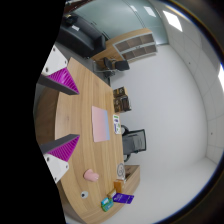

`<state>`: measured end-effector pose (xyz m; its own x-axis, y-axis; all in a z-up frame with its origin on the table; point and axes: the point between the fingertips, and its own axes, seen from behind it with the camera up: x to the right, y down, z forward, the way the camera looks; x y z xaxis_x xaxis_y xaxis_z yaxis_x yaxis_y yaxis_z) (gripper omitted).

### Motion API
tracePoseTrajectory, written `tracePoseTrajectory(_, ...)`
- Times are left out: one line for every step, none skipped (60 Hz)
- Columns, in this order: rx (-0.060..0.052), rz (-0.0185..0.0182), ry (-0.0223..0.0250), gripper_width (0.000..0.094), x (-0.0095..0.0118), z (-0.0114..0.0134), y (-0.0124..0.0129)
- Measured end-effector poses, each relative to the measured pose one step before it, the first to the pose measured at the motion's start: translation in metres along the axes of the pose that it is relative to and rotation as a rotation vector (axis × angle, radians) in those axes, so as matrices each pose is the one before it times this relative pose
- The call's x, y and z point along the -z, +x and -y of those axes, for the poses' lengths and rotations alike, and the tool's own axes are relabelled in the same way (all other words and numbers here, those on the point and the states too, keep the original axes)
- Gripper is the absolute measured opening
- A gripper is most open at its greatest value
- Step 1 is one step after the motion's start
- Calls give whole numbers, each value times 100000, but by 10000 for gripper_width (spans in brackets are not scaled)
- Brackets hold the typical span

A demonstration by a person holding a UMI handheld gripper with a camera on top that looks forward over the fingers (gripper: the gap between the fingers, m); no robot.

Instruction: Arrange mouse

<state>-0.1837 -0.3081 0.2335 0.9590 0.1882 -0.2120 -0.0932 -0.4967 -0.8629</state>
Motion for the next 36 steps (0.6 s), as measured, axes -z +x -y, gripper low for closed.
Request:
tracePoseTrajectory(17,-939,-157,833,-7,-62,415)
tracePoseTrajectory(-157,-919,47,834,10,34,270)
tracePoseTrajectory(168,-651,126,831,-191,-122,675)
tracePoseTrajectory(150,-733,-29,833,-192,-106,530)
tracePoseTrajectory(198,-848,-197,831,-300,-189,682)
tracePoseTrajectory(142,-972,-309,831,-328,-212,789)
tracePoseTrajectory(76,-1109,-319,829,-386,-220,869)
tracePoseTrajectory(-259,-1267,-336,832,181,-159,670)
tracePoseTrajectory(-123,-1204,-4,834,-681,-219,1112)
tracePoseTrajectory(-88,-1275,182,835,-413,-147,1033)
tracePoseTrajectory(102,-1256,361,835,-468,-91,1056)
tracePoseTrajectory(164,-1292,471,835,-532,10,1114)
tracePoseTrajectory(201,-1372,633,833,-492,-40,1150)
tracePoseTrajectory(180,-1444,836,833,-466,-72,1127)
tracePoseTrajectory(136,-1244,916,834,-554,70,1172)
tracePoseTrajectory(159,-1137,982,832,-577,16,1152)
tracePoseTrajectory(-57,-1150,804,830,-637,-61,1180)
tracePoseTrajectory(-314,-1152,465,833,-645,-182,1146)
tracePoseTrajectory(-555,-853,160,833,-676,-261,1112)
tracePoseTrajectory(-780,-471,-94,831,-691,-328,987)
tracePoseTrajectory(-1002,-184,-267,831,-738,-355,943)
tracePoseTrajectory(-1250,-164,-363,831,-762,-320,961)
tracePoseTrajectory(-1365,-276,-290,831,-805,-266,952)
tracePoseTrajectory(-1272,-389,-218,831,-813,-201,989)
tracePoseTrajectory(-1102,-424,-144,830,-835,-165,953)
tracePoseTrajectory(-823,-437,-123,830,-858,-120,926)
tracePoseTrajectory(-518,-395,-137,830,-863,-112,872)
tracePoseTrajectory(-239,-399,-103,832,-908,-95,849)
tracePoseTrajectory(86,-407,-312,829,-887,-129,770)
tracePoseTrajectory(266,-425,-736,829,-889,-204,753)
tracePoseTrajectory(373,-360,-995,826,-862,-207,635)
tracePoseTrajectory(379,-173,-940,827,-819,-151,592)
tracePoseTrajectory(361,31,-677,827,-828,-56,476)
tracePoseTrajectory(264,152,-385,828,-826,18,429)
tracePoseTrajectory(141,96,-300,827,-794,51,411)
tracePoseTrajectory(-103,77,-260,828,-795,72,344)
